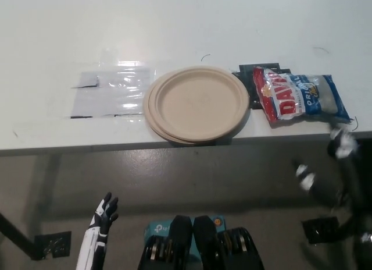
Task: The robot picks up a small bag of sunflower seeds on the right hand side and take it to the empty plate on the left hand side then pours some sunflower seeds on to the plate.
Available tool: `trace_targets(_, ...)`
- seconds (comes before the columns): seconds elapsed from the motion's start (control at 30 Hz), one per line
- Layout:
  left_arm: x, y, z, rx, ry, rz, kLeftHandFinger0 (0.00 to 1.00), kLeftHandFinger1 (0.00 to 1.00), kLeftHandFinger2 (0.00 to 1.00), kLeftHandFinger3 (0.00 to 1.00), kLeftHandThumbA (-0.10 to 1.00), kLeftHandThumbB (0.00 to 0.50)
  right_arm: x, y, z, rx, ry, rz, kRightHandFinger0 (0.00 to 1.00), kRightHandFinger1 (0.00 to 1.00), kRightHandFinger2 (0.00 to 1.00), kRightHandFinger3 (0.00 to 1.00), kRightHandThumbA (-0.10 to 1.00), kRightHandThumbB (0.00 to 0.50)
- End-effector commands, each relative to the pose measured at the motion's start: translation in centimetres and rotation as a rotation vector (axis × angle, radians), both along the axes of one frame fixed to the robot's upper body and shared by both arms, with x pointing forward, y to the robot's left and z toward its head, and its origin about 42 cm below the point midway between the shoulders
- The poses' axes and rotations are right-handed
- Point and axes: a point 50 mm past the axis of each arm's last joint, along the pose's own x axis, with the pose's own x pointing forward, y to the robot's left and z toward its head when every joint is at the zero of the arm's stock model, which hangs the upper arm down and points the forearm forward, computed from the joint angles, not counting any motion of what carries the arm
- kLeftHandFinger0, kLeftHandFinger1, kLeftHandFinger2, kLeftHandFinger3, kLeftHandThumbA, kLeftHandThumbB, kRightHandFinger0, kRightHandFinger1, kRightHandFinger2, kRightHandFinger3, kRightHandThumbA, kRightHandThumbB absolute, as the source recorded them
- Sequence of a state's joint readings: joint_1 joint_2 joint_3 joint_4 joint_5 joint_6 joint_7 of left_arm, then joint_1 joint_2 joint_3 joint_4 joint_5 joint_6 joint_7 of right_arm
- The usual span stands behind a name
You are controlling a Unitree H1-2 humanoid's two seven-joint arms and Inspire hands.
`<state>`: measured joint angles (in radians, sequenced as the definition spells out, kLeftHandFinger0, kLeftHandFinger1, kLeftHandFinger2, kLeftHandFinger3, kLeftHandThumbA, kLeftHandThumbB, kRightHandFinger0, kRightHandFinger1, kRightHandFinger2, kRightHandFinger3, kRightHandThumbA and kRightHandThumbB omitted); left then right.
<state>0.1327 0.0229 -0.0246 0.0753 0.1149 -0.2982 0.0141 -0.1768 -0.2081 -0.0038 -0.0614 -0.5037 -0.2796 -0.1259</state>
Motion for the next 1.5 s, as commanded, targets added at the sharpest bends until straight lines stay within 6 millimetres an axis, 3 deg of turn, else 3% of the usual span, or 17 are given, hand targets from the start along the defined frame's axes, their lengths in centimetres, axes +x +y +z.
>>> trace_targets(0.0,0.3,0.4,1.2,0.012,-0.076,0.007,1.0,1.0,1.0,1.0,1.0,0.0,3.2,-2.6,3.4,-0.163,0.02,-0.115,1.0,1.0,1.0,1.0,0.75,0.33)
trace_targets(0.1,0.3,0.4,1.2,0.011,-0.074,0.009,1.0,1.0,1.0,1.0,1.0,0.003,4.2,-3.1,4.2,-0.187,0.032,-0.128,1.0,1.0,1.0,1.0,0.72,0.325)
trace_targets(0.3,0.3,0.6,1.2,0.027,-0.075,0.013,1.0,1.0,1.0,1.0,1.0,0.0,8.1,-4.6,6.1,-0.344,0.071,-0.187,1.0,1.0,1.0,1.0,0.78,0.364)
trace_targets(0.53,0.4,0.6,1.1,0.029,-0.077,0.016,1.0,1.0,1.0,1.0,1.0,0.001,10.8,-5.0,5.8,-0.446,0.163,-0.189,1.0,1.0,1.0,1.0,0.81,0.406)
trace_targets(0.57,0.4,0.6,1.1,0.028,-0.079,0.017,1.0,1.0,1.0,1.0,1.0,0.0,11.0,-5.0,5.8,-0.454,0.165,-0.188,1.0,1.0,1.0,1.0,0.82,0.424)
trace_targets(0.73,0.4,0.7,1.0,0.033,-0.081,0.019,1.0,1.0,1.0,1.0,1.0,0.004,11.6,-4.6,5.9,-0.524,0.231,-0.136,1.0,1.0,1.0,1.0,0.84,0.424)
trace_targets(0.8,0.4,0.6,1.1,0.035,-0.084,0.016,1.0,1.0,1.0,1.0,1.0,0.0,11.8,-4.5,5.9,-0.531,0.252,-0.124,1.0,1.0,1.0,1.0,0.86,0.45)
trace_targets(1.13,0.7,0.7,1.4,0.036,-0.088,0.014,1.0,1.0,1.0,1.0,1.0,0.0,12.4,-3.9,5.7,-0.548,0.285,-0.113,1.0,1.0,1.0,1.0,0.93,0.47)
trace_targets(1.3,0.7,0.7,1.4,0.046,-0.089,0.014,1.0,1.0,1.0,1.0,1.0,0.0,12.7,-3.7,5.8,-0.537,0.275,-0.125,1.0,1.0,1.0,1.0,0.89,0.432)
trace_targets(1.47,0.8,0.8,1.4,0.035,-0.088,0.014,1.0,1.0,1.0,1.0,1.0,0.0,13.2,-3.8,6.0,-0.524,0.287,-0.131,1.0,1.0,1.0,1.0,0.94,0.402)
